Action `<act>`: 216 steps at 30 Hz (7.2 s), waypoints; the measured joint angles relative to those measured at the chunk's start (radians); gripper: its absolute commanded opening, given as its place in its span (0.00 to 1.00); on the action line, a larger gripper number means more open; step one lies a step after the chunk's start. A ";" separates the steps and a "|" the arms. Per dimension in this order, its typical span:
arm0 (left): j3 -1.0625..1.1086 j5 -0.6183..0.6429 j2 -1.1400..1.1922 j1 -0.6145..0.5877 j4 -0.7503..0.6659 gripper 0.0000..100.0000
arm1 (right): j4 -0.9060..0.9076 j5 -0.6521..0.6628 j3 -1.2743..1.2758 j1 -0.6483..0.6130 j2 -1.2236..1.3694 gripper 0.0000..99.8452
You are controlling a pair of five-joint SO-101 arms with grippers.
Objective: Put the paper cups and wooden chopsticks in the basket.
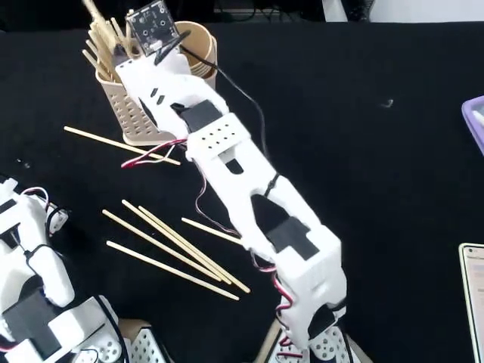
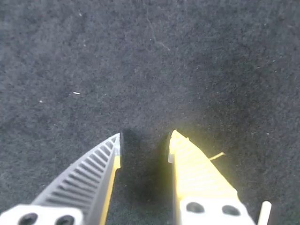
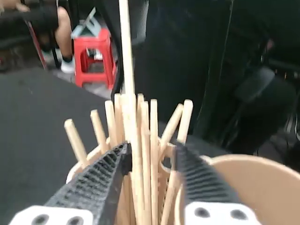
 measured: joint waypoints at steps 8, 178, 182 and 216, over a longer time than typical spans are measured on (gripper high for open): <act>0.000 0.000 0.000 0.000 0.000 0.18 | 0.296 -0.002 0.000 0.002 -0.218 0.20; -0.110 -0.706 -0.233 0.644 0.423 0.27 | 0.126 -0.002 1.659 0.348 -1.211 0.11; -0.172 -0.664 -0.098 0.732 0.431 0.27 | 0.126 -0.002 1.659 0.348 -1.211 0.11; -0.307 0.026 0.365 0.829 0.344 0.03 | 0.126 -0.002 1.659 0.348 -1.211 0.11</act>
